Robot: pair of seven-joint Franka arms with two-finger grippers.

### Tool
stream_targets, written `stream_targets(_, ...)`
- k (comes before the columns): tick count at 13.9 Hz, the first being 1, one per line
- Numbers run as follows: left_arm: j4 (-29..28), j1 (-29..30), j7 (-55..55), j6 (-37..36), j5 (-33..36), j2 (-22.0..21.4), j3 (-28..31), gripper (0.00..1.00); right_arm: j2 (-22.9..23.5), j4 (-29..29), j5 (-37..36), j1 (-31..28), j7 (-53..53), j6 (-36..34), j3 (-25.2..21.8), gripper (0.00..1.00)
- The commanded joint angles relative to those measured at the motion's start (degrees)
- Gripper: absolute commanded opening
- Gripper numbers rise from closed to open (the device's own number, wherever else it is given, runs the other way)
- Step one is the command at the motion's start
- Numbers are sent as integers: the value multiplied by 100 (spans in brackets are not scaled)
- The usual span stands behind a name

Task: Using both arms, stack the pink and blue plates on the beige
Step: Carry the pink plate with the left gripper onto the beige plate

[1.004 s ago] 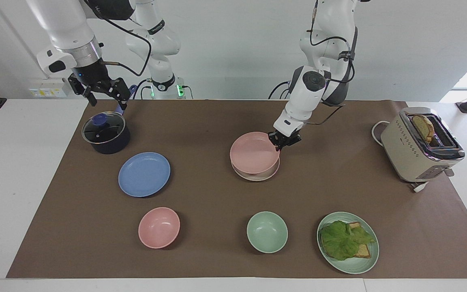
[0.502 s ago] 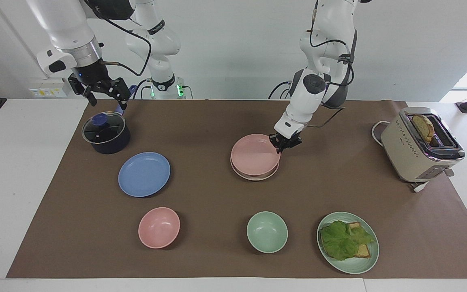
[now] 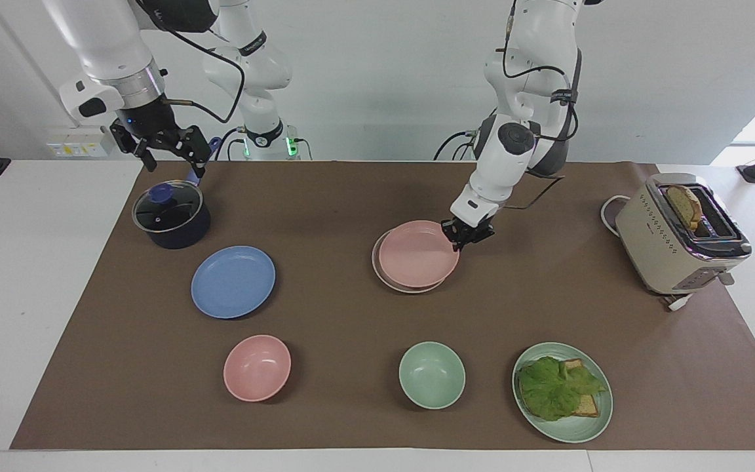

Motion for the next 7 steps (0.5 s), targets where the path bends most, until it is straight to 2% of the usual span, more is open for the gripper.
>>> stream_targets(1,-1,60,34,119,-71,19,-34,0,-48,-53,132,-64,-183,11,22,100)
stream_targets(7,16,25,17,128,-79,19,-43,0,-48,-53,132,-64,-183,20,22,100)
